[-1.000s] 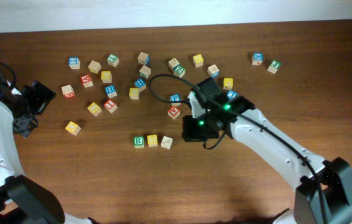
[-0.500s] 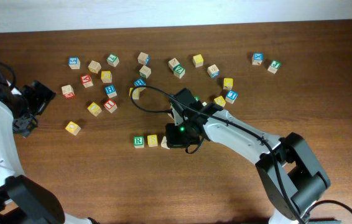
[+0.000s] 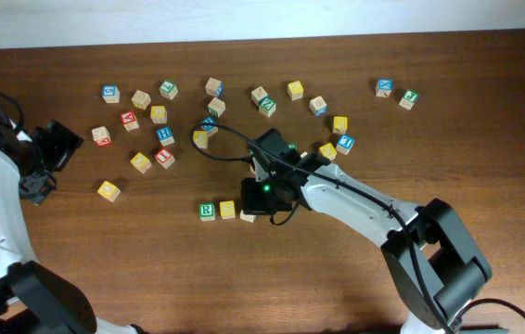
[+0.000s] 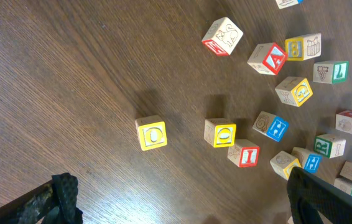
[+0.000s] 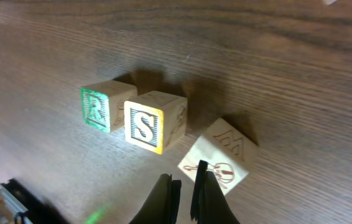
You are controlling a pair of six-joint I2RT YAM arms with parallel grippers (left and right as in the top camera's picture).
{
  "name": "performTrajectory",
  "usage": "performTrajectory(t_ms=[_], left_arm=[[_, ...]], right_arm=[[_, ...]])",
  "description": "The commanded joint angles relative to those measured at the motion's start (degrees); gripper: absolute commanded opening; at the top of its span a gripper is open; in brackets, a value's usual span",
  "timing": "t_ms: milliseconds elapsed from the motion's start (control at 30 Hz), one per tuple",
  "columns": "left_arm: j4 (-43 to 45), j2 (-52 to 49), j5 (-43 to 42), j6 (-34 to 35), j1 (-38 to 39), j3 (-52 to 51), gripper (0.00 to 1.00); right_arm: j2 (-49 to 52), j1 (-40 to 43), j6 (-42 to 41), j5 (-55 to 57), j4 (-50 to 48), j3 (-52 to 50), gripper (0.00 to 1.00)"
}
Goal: Spell out RSS
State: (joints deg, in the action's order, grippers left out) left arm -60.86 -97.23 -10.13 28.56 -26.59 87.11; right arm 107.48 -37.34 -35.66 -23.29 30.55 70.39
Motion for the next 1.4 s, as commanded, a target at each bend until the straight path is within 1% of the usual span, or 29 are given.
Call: performTrajectory(t_ms=[0, 167, 300, 367, 467, 600, 633, 767, 800, 867, 900, 933, 967, 1067, 1100, 1133, 1167, 1200, 1267, 1300, 1333, 1367], left_arm=[[0.09, 0.07, -0.17, 0.70, -0.07, 0.04, 0.99], [0.09, 0.07, -0.15, 0.70, -0.07, 0.04, 0.99], [0.09, 0.07, -0.17, 0.70, -0.07, 0.04, 0.99], [0.09, 0.07, -0.17, 0.70, -0.07, 0.04, 0.99], [0.09, 0.07, -0.17, 0.70, -0.07, 0.04, 0.99], [0.09, 0.07, -0.15, 0.70, -0.07, 0.04, 0.99], [0.09, 0.07, -0.15, 0.70, -0.07, 0.04, 0.99], [0.09, 0.07, -0.15, 0.70, -0.07, 0.04, 0.99], [0.09, 0.07, -0.17, 0.70, -0.07, 0.04, 0.99], [0.09, 0.07, -0.15, 0.70, -0.07, 0.04, 0.99], [0.09, 0.07, -0.15, 0.70, -0.07, 0.04, 0.99], [0.09, 0.07, -0.17, 0.70, -0.07, 0.04, 0.99], [0.09, 0.07, -0.15, 0.70, -0.07, 0.04, 0.99], [0.09, 0.07, -0.17, 0.70, -0.07, 0.04, 0.99], [0.09, 0.07, -0.15, 0.70, -0.07, 0.04, 0.99], [0.09, 0.07, -0.17, 0.70, -0.07, 0.04, 0.99], [0.09, 0.07, -0.15, 0.70, -0.07, 0.04, 0.99], [0.09, 0.07, -0.15, 0.70, -0.07, 0.04, 0.99], [0.09, 0.07, -0.17, 0.70, -0.07, 0.04, 0.99], [0.09, 0.07, -0.17, 0.70, -0.07, 0.04, 0.99], [0.09, 0.07, -0.15, 0.70, -0.07, 0.04, 0.99], [0.09, 0.07, -0.15, 0.70, -0.07, 0.04, 0.99]], right_arm=[[0.50, -0.52, -2.62, 1.49, 1.44, 1.07, 0.04], [4.28, -0.52, -2.73, 2.69, 2.19, 1.03, 0.04], [4.26, -0.52, -2.54, 9.22, 5.53, 1.03, 0.04], [4.28, -0.52, -2.56, 14.19, 8.33, 1.03, 0.04], [4.33, -0.52, -2.54, 17.59, 10.99, 1.01, 0.04], [4.22, -0.42, -2.29, 17.99, 11.13, 0.98, 0.04], [3.39, 0.20, -2.25, 17.97, 11.34, 1.07, 0.04], [-2.93, 4.20, 0.94, 17.31, 19.87, 6.40, 0.04], [-6.25, 5.22, 2.03, 17.29, 22.69, 8.13, 0.04], [-14.10, 6.27, 3.06, 17.59, 25.24, 8.76, 0.05], [-16.33, 6.58, 4.00, 17.57, 25.90, 8.76, 0.09], [-19.50, 7.17, 4.17, 18.08, 27.34, 8.76, 0.16], [-23.12, 8.52, 4.15, 19.15, 30.03, 8.76, 0.18], [-24.00, 9.90, 4.17, 21.14, 34.71, 8.37, 0.18], [-23.39, 9.68, 5.03, 18.82, 35.23, 6.86, 0.14], [-22.80, 9.11, 6.51, 15.23, 34.36, 4.44, 0.07], [-22.14, 8.37, 6.99, 12.41, 32.79, 2.10, 0.05], [-21.29, 7.21, 6.95, 10.71, 29.90, -0.94, 0.04], [-18.43, 4.50, 6.62, 7.17, 20.72, -6.43, 0.04], [-15.76, 2.73, 5.05, 7.17, 15.32, -7.96, 0.04], [-13.25, 1.90, 4.48, 7.43, 13.09, -7.98, 0.04], [-10.54, 1.46, 1.97, 7.34, 11.52, -7.98, 0.04]])
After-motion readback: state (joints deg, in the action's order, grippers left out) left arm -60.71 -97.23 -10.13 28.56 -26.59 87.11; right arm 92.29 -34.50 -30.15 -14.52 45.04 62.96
